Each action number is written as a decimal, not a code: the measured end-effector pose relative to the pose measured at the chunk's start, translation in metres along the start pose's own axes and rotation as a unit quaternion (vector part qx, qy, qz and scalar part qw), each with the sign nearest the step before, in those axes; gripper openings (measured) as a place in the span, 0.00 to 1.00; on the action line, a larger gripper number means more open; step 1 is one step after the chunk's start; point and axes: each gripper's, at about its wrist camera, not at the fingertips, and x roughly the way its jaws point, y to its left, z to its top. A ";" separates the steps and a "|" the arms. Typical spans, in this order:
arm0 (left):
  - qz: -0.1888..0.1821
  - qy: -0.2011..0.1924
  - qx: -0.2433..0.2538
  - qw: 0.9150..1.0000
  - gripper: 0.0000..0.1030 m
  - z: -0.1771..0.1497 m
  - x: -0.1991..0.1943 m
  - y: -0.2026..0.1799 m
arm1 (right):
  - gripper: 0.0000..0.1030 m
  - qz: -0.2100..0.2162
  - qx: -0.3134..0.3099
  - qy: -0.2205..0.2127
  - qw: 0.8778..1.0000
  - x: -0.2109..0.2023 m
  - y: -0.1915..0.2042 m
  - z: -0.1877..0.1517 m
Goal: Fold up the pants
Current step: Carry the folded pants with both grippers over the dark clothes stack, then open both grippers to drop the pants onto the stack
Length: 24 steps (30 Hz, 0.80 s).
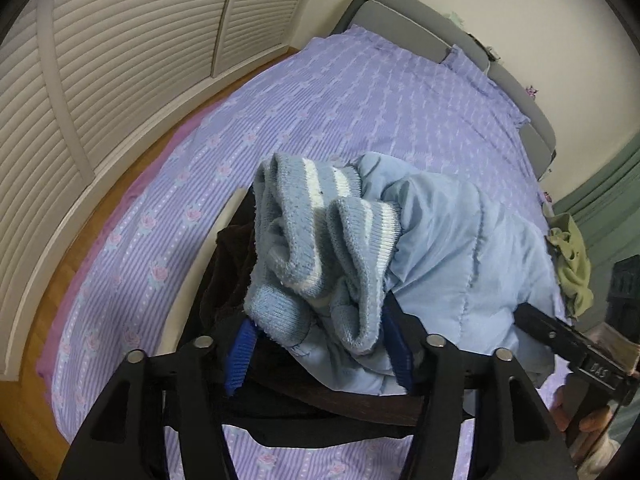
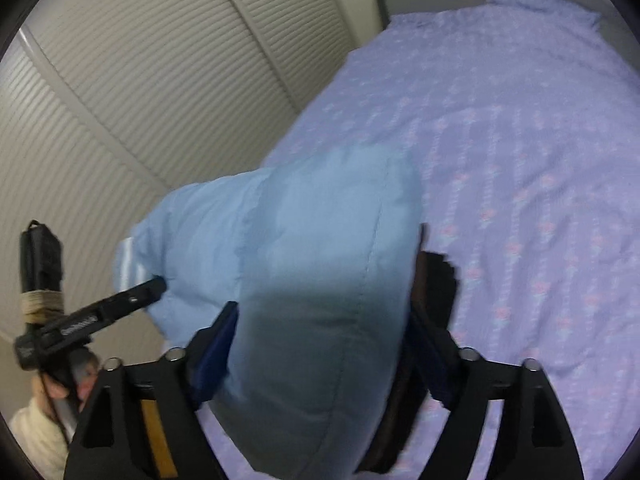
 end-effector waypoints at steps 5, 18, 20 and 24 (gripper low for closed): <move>0.045 0.001 0.011 0.999 0.84 -0.003 0.000 0.002 | 0.94 -0.014 0.012 0.025 1.000 0.000 -0.003 -0.001; 0.114 -0.127 0.100 0.980 0.92 -0.072 -0.122 -0.055 | 0.95 -0.050 -0.048 -0.113 0.991 -0.135 0.033 -0.044; 0.109 -0.136 0.103 0.979 0.93 -0.086 -0.137 -0.068 | 0.95 -0.070 -0.053 -0.127 0.988 -0.157 0.031 -0.063; 0.105 -0.151 0.142 0.973 0.96 -0.121 -0.169 -0.115 | 0.95 -0.100 -0.034 -0.132 0.986 -0.200 0.017 -0.096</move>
